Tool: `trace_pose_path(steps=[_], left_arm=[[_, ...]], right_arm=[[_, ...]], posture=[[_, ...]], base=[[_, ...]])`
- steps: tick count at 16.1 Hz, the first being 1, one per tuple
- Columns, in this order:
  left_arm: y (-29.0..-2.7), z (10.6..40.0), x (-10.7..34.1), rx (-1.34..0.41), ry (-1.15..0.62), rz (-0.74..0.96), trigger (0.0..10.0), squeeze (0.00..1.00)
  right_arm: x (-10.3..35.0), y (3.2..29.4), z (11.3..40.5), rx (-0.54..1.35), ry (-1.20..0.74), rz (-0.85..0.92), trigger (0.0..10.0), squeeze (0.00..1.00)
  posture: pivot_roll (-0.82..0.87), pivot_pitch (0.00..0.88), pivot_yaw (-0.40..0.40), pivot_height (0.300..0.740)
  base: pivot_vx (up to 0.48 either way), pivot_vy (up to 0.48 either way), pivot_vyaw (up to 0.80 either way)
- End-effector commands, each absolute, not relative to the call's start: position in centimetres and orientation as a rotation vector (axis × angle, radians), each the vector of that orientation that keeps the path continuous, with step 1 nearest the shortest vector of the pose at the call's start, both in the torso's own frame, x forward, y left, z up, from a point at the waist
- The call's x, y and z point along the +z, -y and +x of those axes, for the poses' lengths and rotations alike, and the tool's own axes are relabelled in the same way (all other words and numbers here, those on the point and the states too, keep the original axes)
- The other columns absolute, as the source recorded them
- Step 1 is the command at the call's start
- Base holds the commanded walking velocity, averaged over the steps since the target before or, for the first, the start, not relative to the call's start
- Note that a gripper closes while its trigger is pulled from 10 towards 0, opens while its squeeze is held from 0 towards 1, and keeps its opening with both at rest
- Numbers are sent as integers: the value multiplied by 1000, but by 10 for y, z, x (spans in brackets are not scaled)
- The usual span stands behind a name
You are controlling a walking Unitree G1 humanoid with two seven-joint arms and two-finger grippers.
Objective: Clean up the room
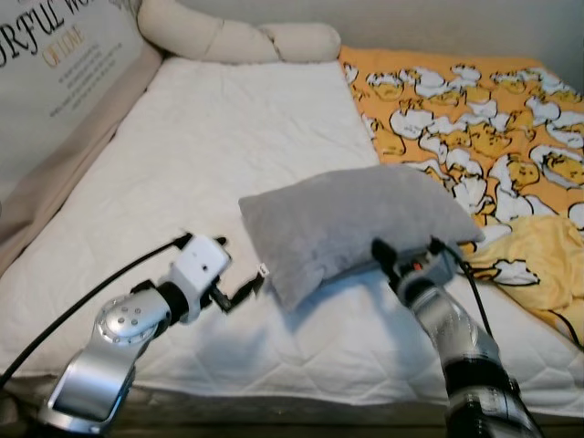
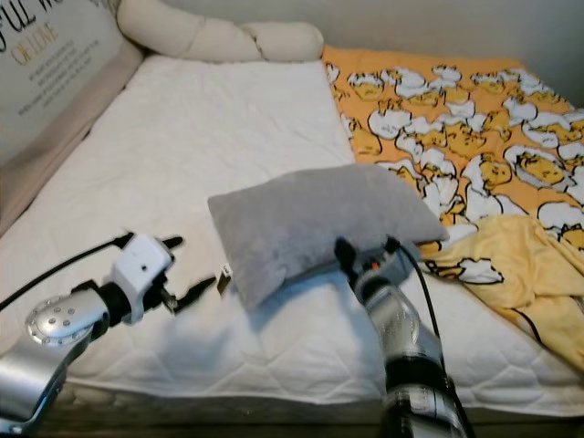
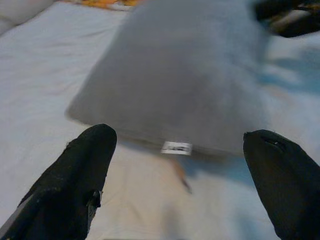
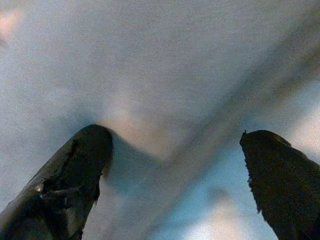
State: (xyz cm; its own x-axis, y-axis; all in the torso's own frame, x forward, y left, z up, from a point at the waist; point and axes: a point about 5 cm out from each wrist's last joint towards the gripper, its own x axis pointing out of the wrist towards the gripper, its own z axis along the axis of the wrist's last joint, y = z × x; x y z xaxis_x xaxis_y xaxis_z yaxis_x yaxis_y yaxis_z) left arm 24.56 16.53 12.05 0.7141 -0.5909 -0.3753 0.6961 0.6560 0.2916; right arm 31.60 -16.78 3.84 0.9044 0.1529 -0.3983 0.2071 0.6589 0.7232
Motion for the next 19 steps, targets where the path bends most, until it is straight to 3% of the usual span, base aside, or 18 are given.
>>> trace_pose_path(steps=[1, 7, 10, 12, 13, 14, 15, 16, 19], left_arm=[[-161, 244, 123, -798, -252, 443, 10000, 0], [-168, 235, 125, -896, -293, 461, 10000, 0], [-170, 234, 126, -895, -297, 460, 10000, 0], [-171, 234, 126, -887, -295, 459, 10000, 0], [-172, 234, 127, -883, -293, 459, 10000, 0], [-172, 234, 127, -880, -293, 458, 10000, 0], [-173, 234, 128, -879, -293, 458, 10000, 0], [-175, 234, 128, -875, -294, 459, 10000, 0], [-175, 235, 127, -872, -296, 460, 10000, 0]], right_arm=[[44, 168, 323, -25, -412, 925, 10000, 1000], [72, 157, 358, -30, -280, 1239, 10000, 1000], [74, 157, 361, -59, -269, 1278, 10000, 1000], [62, 155, 356, -143, -381, 1236, 10000, 1000], [55, 155, 352, -176, -439, 1145, 10000, 0], [52, 157, 350, -189, -451, 1103, 9961, 0], [50, 157, 349, -193, -469, 1080, 6392, 0], [47, 158, 347, -201, -478, 1065, 0, 0], [45, 160, 346, -249, -490, 1082, 0, 0]], posture=[[44, 0, -26, 740], [89, 0, -34, 740], [94, 0, -41, 740], [100, 0, -49, 740], [101, 0, -52, 740], [103, 0, -53, 740], [103, 0, -53, 740], [100, 0, -52, 740], [96, 0, -50, 740]], base=[[0, 0, 0], [0, 0, 0], [0, 0, 0], [0, 0, 0], [0, 0, 0], [0, 0, 0], [0, 0, 0], [0, 0, 0], [0, 0, 0]])
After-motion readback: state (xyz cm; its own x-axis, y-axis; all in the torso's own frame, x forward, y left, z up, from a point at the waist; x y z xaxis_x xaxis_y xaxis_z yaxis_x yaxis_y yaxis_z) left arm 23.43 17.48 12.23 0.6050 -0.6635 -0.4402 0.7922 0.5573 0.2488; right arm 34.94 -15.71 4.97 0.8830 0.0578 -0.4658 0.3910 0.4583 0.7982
